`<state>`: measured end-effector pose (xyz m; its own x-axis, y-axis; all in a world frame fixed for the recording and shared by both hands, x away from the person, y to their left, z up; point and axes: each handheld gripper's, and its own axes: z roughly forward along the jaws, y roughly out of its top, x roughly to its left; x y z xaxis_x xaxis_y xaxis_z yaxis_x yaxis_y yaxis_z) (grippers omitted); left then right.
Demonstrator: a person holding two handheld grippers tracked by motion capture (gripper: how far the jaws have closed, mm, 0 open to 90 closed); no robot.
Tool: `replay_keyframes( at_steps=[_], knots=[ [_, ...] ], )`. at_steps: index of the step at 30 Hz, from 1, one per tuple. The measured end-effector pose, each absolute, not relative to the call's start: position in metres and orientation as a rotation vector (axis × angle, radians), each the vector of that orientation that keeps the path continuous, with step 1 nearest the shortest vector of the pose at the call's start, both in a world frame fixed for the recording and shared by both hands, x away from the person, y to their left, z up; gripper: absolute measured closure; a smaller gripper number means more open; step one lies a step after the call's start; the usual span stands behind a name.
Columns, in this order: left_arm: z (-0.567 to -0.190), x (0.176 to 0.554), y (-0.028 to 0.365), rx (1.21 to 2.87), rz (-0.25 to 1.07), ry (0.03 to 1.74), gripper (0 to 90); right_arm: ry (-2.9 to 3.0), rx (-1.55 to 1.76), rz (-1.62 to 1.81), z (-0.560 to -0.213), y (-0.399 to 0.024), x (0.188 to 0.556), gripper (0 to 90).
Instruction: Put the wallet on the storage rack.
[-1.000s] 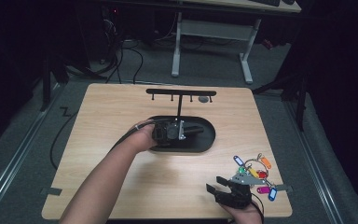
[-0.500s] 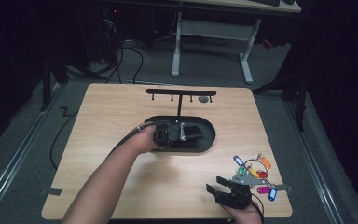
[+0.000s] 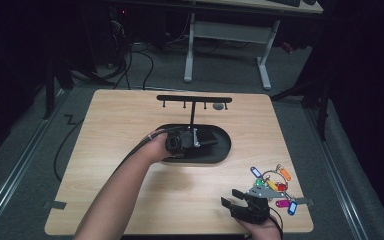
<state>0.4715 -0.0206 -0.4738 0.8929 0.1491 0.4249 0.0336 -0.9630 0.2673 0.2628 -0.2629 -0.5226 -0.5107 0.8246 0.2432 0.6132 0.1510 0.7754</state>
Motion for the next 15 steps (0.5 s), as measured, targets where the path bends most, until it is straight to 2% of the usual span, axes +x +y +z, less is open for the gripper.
replay_keyframes(
  at_steps=[10,15],
  knots=[
    [-0.476,0.470,-0.016,2.787,0.612,0.199,55.0,2.190,1.401,1.289,-0.523,-0.264,0.263,40.8],
    [-0.467,0.460,-0.006,2.727,0.592,0.255,56.5,2.197,1.389,1.280,-0.523,-0.263,0.263,40.8]
  ],
)
